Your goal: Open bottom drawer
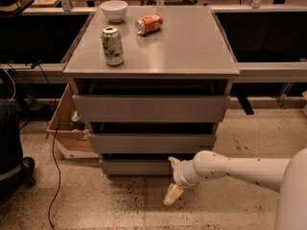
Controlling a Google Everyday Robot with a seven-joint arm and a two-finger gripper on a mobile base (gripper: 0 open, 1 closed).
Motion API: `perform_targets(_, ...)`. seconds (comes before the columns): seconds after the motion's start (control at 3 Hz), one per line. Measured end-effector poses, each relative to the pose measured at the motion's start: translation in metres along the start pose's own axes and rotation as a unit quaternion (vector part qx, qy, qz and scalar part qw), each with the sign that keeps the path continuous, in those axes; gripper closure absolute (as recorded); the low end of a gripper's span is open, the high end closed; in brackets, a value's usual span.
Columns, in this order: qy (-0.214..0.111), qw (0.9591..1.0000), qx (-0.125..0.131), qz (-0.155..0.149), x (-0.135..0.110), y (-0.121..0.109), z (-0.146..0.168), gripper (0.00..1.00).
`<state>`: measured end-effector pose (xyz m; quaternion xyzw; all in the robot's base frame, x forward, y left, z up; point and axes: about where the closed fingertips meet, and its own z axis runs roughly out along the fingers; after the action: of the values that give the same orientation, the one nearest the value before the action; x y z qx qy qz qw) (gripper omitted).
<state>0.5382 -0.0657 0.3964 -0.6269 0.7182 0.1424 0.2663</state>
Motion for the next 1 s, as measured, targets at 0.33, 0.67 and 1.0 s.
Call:
perform_targets(0.33, 0.012, 0.9998, 0.004, 0.015, 0.032, 0.002, 0.037, 0.00)
perform_targets(0.67, 0.034, 0.9987, 0.009, 0.036, 0.070, 0.002, 0.065, 0.00)
perform_targets(1.0, 0.029, 0.9986, 0.022, 0.038, 0.096, -0.007, 0.090, 0.00)
